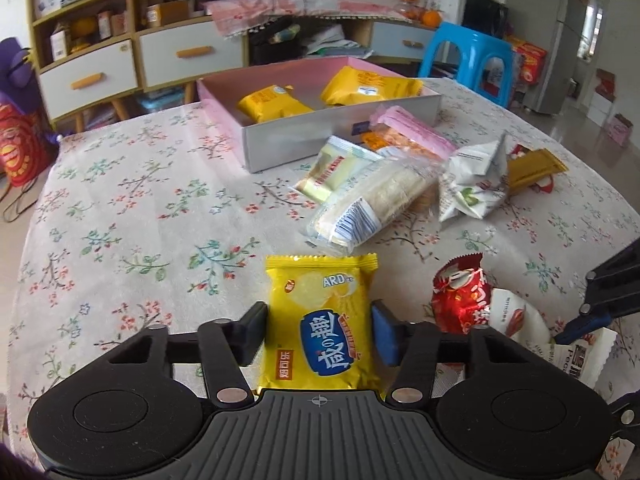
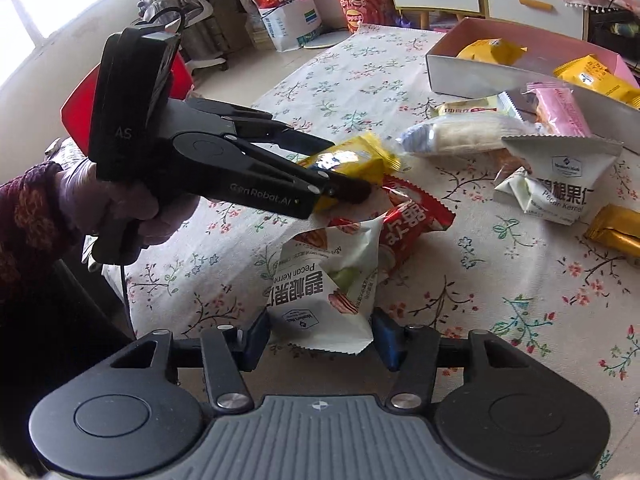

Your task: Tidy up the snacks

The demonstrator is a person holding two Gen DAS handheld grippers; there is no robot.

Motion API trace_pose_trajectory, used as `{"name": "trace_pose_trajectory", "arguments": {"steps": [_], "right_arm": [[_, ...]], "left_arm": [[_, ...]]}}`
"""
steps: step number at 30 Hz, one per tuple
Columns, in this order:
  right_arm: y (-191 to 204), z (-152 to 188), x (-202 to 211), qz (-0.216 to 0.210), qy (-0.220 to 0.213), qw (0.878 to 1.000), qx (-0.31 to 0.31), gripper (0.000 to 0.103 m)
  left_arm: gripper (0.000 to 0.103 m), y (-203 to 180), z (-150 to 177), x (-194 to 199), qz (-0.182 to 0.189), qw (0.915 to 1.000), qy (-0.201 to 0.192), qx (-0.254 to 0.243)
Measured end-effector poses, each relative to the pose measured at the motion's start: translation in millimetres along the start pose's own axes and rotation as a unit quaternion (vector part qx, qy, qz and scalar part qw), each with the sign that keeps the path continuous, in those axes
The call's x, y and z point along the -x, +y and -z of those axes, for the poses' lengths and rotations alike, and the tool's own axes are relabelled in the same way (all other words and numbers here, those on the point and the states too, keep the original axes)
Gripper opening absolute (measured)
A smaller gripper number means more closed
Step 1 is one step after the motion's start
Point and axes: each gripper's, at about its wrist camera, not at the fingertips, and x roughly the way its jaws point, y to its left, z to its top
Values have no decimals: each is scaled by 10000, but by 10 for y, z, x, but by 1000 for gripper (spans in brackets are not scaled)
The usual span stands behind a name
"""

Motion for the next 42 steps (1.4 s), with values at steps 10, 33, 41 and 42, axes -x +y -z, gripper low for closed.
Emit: {"name": "trace_pose_trajectory", "arguments": {"steps": [10,33,41,42], "right_arm": [[-95,-42,66,145,-159,9998,-47,42],[-428,-289,299,281,-698,9963,-409,29],[-544,-273,146,132,-443,9954,-839,60],[-548,-288,136,47,-448,9946,-937,61]], "left_arm": [[50,95,-20,27,-439,9981,62,417],[49,185,-201,144,-524,9932,102,1038],[50,81,-141,66,-530,9943,335,867],[50,85,-141,64,-549,9940,349,877]]}}
